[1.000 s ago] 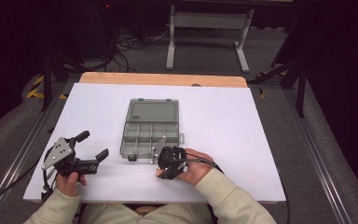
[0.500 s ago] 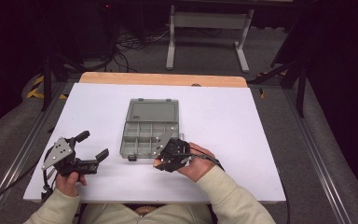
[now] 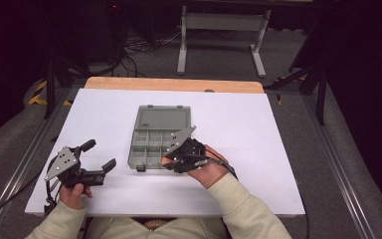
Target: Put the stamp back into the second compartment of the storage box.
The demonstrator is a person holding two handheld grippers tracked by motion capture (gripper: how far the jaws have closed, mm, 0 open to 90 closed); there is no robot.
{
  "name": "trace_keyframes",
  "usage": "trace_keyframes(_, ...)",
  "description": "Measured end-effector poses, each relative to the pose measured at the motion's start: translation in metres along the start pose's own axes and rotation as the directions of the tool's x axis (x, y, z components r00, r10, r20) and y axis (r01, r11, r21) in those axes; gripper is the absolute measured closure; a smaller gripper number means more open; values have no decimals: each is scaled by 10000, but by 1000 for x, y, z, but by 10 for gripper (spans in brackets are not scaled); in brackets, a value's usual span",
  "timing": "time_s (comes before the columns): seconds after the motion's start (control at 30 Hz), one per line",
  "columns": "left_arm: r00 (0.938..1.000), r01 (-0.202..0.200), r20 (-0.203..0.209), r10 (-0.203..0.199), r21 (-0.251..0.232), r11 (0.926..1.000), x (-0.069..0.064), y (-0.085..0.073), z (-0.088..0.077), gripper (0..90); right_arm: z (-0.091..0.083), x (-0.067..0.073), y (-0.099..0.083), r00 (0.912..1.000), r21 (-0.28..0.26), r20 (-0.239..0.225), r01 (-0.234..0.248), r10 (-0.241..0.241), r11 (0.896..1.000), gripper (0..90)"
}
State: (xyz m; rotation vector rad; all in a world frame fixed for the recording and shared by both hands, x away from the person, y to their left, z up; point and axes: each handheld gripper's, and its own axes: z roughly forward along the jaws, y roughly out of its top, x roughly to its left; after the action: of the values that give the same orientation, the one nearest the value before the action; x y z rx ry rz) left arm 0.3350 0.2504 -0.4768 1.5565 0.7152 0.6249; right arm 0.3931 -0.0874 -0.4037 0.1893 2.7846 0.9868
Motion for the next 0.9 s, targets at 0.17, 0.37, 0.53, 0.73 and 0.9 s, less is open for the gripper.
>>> trace_keyframes(0.17,10000,1,2,-1,-6,10000,0,0,0,23,-3,-5,4,9994,-376,259,-213,223,9991,652)
trace_keyframes(0.37,10000,0,3,0,0,10000,0,0,0,23,-3,-14,8,9978,-962,425,-461,504,9943,653)
trace_keyframes(0.53,10000,1,10,-1,21,10000,0,0,0,23,-2,-20,10,9961,-1246,513,-651,720,9901,653)
trace_keyframes(0.73,10000,-6,16,6,34,10000,1,0,0,23,3,-30,11,9927,-1516,606,-938,1039,9840,653)
trace_keyframes(0.9,10000,8,18,-8,34,10000,1,0,0,23,6,-34,11,9911,-1595,736,-977,1105,9824,653)
